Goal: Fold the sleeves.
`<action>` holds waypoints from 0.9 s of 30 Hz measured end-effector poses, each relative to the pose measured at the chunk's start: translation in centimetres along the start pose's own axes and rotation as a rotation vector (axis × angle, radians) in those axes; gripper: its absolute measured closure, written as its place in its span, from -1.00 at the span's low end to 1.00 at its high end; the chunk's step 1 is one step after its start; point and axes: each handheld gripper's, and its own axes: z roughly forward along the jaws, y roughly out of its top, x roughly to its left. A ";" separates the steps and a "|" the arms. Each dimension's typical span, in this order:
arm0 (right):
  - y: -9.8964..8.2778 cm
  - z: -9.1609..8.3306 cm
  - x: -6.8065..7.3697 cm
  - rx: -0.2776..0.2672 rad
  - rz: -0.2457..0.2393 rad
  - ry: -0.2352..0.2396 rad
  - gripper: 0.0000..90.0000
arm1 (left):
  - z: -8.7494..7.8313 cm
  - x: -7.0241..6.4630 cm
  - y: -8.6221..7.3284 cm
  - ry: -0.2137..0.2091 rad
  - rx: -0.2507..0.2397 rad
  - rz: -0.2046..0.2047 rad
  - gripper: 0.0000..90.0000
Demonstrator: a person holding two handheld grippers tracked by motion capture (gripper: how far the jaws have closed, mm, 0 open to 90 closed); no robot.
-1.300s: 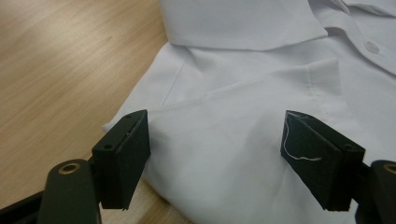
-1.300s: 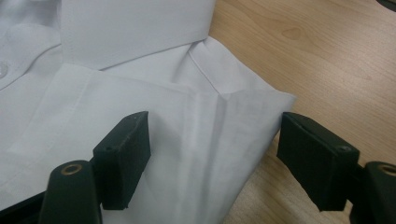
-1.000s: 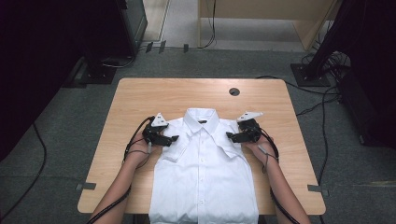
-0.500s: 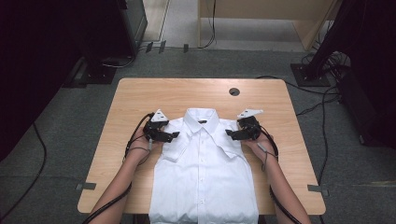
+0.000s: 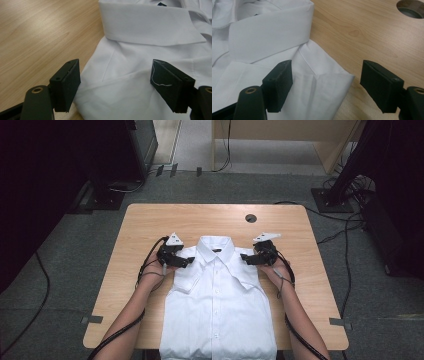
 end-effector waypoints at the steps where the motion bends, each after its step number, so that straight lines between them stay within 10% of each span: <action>1: 0.2 0.1 0.0 -0.003 -0.009 0.000 -0.42 | 0.0 0.2 0.1 -0.003 -0.011 -0.006 -0.46; 27: 2.8 3.0 1.2 0.032 -0.084 0.042 0.04 | 2.1 1.2 1.5 -0.023 0.033 -0.008 -0.20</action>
